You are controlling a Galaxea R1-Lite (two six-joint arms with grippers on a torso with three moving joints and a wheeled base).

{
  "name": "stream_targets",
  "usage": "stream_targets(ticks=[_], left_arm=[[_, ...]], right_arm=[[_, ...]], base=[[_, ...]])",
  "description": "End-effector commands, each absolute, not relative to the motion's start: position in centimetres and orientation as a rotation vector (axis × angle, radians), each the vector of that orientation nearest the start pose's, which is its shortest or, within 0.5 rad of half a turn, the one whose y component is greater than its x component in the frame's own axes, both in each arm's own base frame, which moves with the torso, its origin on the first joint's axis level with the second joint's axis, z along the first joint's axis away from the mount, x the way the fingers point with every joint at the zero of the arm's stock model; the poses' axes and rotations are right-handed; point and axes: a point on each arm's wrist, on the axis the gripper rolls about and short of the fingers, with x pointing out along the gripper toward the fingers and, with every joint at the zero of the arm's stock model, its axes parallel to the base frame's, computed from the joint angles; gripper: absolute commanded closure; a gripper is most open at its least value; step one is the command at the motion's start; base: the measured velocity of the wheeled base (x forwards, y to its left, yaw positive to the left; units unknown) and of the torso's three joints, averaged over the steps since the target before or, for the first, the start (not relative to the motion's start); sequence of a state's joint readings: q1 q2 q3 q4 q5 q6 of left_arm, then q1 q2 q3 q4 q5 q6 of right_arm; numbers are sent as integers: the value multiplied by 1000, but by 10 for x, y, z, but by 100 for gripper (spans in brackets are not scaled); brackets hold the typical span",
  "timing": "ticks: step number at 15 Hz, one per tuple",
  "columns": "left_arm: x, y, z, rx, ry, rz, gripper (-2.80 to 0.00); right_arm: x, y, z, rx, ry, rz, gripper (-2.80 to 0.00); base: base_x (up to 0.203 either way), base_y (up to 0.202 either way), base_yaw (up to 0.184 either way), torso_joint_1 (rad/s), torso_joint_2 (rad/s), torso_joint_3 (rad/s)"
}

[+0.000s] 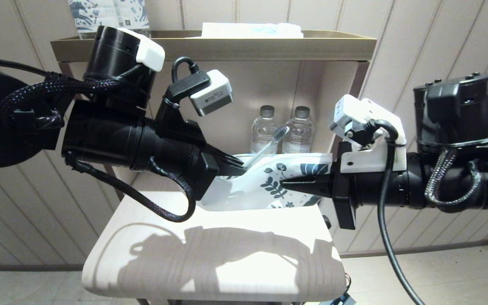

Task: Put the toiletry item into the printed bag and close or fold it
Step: Place the toothbrush in the storage bag

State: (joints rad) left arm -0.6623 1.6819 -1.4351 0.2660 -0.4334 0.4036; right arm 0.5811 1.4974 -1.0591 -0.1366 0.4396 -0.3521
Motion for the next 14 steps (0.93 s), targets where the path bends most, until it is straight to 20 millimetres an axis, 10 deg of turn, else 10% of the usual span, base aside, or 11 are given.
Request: stream_targets(ticks=[1,2,9,14], left_arm=[[237,-197,280,417,310,-1169,-202],[236,-196,281,417,308,-1169,-280],[233,-193,289,413,281,-1162,-280],[224,-149,343,304,159,-1022,-280]], right_arm=[[215,153,264,-342,129,1060,0],[215,153,264,-342,130,1060,0],[215,153,261,-342,138,1063,0],[217,154,260,-341,142,1066,0]], base=[[0,0,0,0,0,0],[0,0,0,0,0,0],[0,0,0,0,0,0],[0,0,0,0,0,0]])
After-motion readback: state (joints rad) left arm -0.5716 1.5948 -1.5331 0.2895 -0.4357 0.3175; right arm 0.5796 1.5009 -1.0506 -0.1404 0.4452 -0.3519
